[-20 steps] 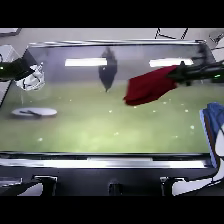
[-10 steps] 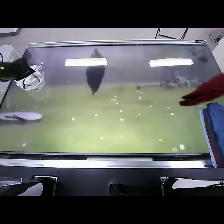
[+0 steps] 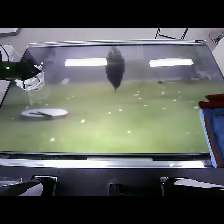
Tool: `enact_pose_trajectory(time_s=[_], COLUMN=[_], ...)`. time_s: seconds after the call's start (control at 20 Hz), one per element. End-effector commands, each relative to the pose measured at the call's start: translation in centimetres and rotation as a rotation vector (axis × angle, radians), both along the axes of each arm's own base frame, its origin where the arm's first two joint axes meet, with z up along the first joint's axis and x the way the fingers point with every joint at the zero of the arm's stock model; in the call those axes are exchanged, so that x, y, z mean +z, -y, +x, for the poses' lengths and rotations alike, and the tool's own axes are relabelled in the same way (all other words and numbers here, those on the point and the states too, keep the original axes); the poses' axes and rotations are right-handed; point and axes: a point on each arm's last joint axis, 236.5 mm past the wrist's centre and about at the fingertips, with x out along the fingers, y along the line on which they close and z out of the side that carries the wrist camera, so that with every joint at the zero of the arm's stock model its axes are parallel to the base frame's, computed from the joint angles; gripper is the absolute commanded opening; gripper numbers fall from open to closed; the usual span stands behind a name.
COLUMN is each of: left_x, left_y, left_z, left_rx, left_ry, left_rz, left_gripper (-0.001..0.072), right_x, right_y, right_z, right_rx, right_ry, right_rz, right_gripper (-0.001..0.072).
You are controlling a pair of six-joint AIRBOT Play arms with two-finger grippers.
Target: Fold the clothes and pants, and hang the long-sleeved shirts on hangers.
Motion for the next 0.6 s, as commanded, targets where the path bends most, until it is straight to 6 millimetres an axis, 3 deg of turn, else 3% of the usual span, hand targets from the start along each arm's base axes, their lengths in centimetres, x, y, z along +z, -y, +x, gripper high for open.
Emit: enact_pose_trajectory(time_s=[0.0,0.15,0.4,0.55], left_x=[0.0,0.0,0.0,0.0], left_y=[0.4,0.4,0.4,0.5], left_z=[0.0,0.0,0.0,0.0], left_rx=[-0.010,-0.027,-0.030,-0.030], left_ry=[0.002,0.009,0.011,0.010], left_rz=[0.002,0.018,0.020,0.019], left_gripper=[0.0018,0.0018,0.0018,0.0019], right_x=[1.2,-0.7,-6.7,-11.6], right_y=[1.5,0.9,0.5,-1.7], right_z=[-4.2,-7.7,-14.9,-17.8], right_rx=[-0.099,-0.129,-0.264,-0.282], right_ry=[-0.011,-0.131,-0.496,-0.640], right_rz=[0.021,0.090,0.172,0.282], right_gripper=[0.0047,0.0048,0.0047,0.0047])
